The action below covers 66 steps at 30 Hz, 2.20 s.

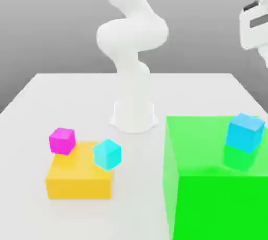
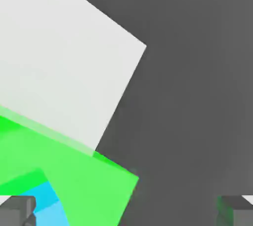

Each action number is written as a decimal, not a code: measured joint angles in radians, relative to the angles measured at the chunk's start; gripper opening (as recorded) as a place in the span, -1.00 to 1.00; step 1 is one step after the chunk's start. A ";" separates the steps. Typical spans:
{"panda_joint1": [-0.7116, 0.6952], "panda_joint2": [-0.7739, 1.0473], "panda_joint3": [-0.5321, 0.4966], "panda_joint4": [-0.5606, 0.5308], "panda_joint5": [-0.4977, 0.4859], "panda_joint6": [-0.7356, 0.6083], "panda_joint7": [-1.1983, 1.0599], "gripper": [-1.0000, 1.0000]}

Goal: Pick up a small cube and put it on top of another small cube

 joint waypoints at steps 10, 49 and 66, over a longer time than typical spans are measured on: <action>0.157 0.119 -0.034 -0.083 0.025 0.083 -0.440 0.00; 0.190 0.447 -0.084 -0.357 0.223 0.379 -1.352 -1.00; 0.183 0.211 0.040 -0.180 0.078 0.031 -0.648 -1.00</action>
